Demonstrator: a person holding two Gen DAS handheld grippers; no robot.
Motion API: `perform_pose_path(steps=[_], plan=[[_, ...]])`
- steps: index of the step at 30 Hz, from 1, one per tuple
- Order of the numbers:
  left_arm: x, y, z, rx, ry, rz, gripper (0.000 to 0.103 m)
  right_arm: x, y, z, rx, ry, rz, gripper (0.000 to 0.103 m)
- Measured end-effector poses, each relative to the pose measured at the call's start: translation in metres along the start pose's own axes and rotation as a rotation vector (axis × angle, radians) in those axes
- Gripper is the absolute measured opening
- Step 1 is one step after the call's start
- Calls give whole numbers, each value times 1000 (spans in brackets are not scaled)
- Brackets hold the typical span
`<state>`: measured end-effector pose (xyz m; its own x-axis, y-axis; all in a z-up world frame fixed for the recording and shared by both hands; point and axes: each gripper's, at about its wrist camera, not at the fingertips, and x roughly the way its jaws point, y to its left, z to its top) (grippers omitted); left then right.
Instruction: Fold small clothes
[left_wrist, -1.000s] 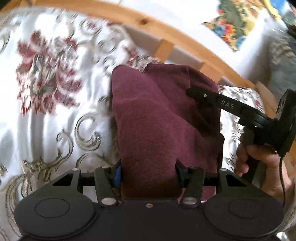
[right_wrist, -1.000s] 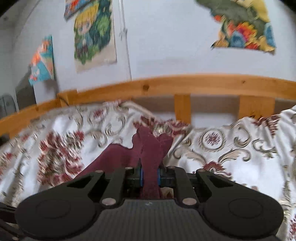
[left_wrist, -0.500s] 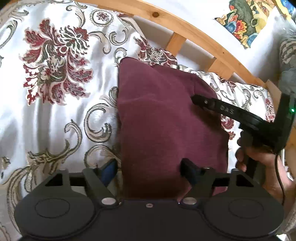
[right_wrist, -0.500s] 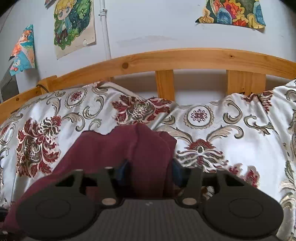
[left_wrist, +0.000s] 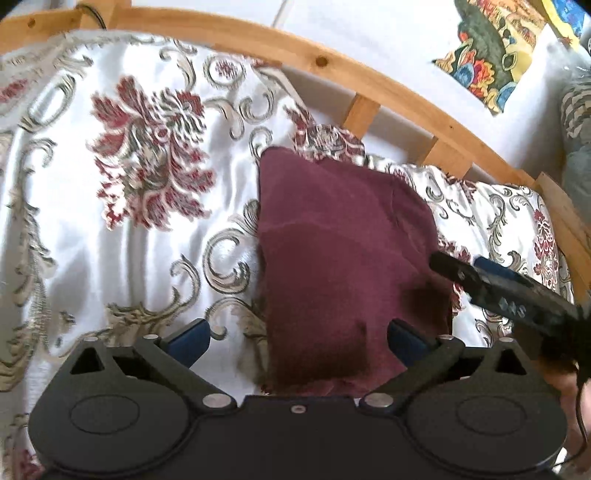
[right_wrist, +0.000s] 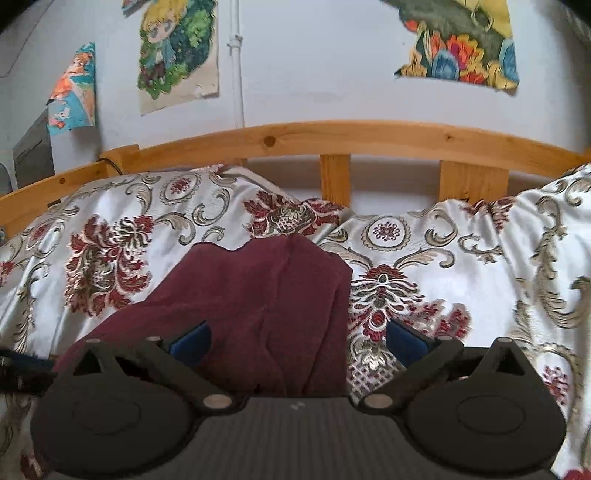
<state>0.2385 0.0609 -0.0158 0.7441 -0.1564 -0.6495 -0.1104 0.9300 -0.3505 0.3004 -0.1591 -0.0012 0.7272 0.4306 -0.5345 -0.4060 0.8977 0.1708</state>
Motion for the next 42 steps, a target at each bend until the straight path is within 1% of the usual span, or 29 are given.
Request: perform_pose_path(steps=[3, 6, 10, 14, 16, 22, 26, 32, 36, 39, 42], plan=[[-13, -4, -2, 24, -36, 33, 102, -22, 4, -4, -9, -33, -23, 103], [-26, -12, -6, 78, -71, 78, 102, -46, 7, -7, -1, -76, -40, 103], [-47, -25, -10, 145, -118, 109, 102, -78, 9, -9, 23, -130, -60, 103], [-70, -36, -16, 168, -152, 134, 102, -107, 14, -13, 49, -154, -91, 103], [-82, -39, -20, 169, -168, 144, 102, -121, 16, -17, 61, -164, -89, 103], [-116, -45, -33, 188, -185, 150, 102, -165, 24, -26, 92, -214, -90, 103], [-139, -51, -37, 209, -222, 184, 102, -188, 30, -29, 106, -244, -99, 103], [-170, -60, -47, 232, -281, 193, 102, -218, 43, -33, 100, -279, -88, 103], [-184, -63, -57, 233, -300, 189, 102, -239, 53, -38, 97, -297, -79, 103], [-189, -63, -66, 236, -318, 178, 102, -252, 58, -47, 111, -290, -76, 103], [-188, -62, -78, 266, -336, 168, 102, -264, 60, -59, 115, -301, -99, 103]])
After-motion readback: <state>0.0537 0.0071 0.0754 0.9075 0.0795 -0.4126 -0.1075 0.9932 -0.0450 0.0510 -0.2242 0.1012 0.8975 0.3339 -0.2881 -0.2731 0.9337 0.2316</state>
